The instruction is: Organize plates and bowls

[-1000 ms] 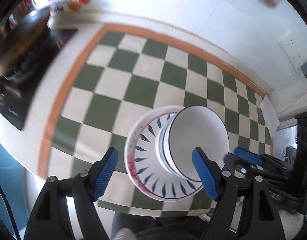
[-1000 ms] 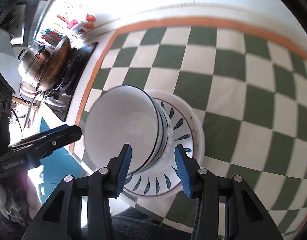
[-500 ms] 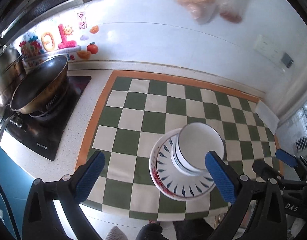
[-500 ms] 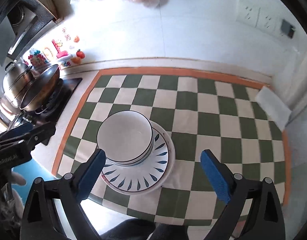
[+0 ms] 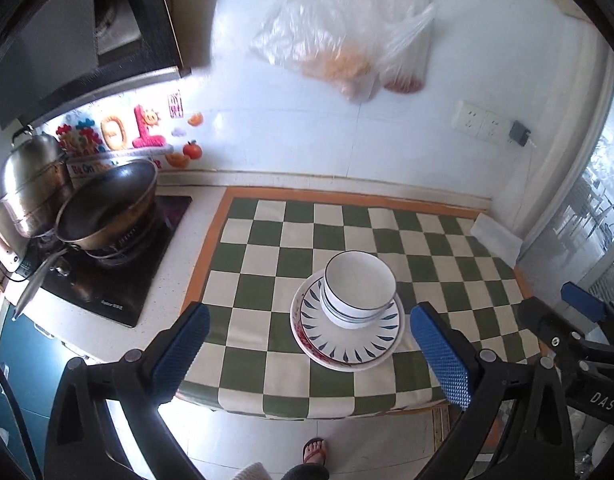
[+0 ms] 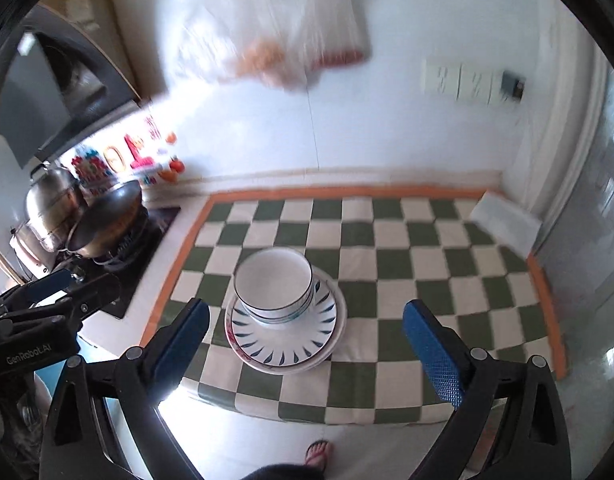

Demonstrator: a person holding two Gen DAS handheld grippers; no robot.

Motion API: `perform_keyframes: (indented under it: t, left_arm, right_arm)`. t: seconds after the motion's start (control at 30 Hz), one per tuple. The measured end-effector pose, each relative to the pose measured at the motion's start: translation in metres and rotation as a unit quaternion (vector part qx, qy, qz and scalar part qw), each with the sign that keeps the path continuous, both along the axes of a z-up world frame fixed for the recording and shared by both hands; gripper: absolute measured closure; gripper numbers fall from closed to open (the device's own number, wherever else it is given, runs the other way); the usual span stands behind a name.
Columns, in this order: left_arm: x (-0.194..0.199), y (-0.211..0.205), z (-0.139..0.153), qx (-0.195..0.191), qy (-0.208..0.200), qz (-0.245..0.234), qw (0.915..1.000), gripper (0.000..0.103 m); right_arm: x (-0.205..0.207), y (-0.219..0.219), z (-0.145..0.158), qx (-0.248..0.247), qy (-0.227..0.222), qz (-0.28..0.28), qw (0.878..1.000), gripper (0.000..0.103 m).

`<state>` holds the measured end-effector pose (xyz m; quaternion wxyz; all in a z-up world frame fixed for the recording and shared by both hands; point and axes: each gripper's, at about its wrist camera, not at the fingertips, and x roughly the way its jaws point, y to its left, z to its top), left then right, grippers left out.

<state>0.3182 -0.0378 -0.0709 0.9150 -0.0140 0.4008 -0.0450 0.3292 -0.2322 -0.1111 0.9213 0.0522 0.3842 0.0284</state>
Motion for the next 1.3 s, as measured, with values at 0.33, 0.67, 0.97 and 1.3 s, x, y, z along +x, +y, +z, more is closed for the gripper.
perform_keyframes:
  t: [0.33, 0.67, 0.97, 1.3]
  left_arm:
    - [-0.140, 0.000, 0.064, 0.024, -0.074, 0.026, 0.9966, 0.000]
    - [-0.243, 0.004, 0.088, 0.034, -0.100, 0.027, 0.9941, 0.000]
    - [-0.266, 0.008, 0.092, 0.024, -0.111, 0.033, 0.9930, 0.000]
    - [-0.272, 0.010, 0.099, 0.026, -0.129, 0.043, 0.9903, 0.000]
  right_arm:
    - [-0.163, 0.011, 0.081, -0.023, -0.086, -0.003, 0.996, 0.004]
    - [-0.301, 0.019, 0.120, -0.043, -0.128, -0.030, 0.990, 0.004]
    - [-0.345, 0.032, 0.129, -0.060, -0.136, -0.032, 0.988, 0.004]
    - [-0.330, 0.032, 0.123, -0.062, -0.127, -0.040, 0.989, 0.004]
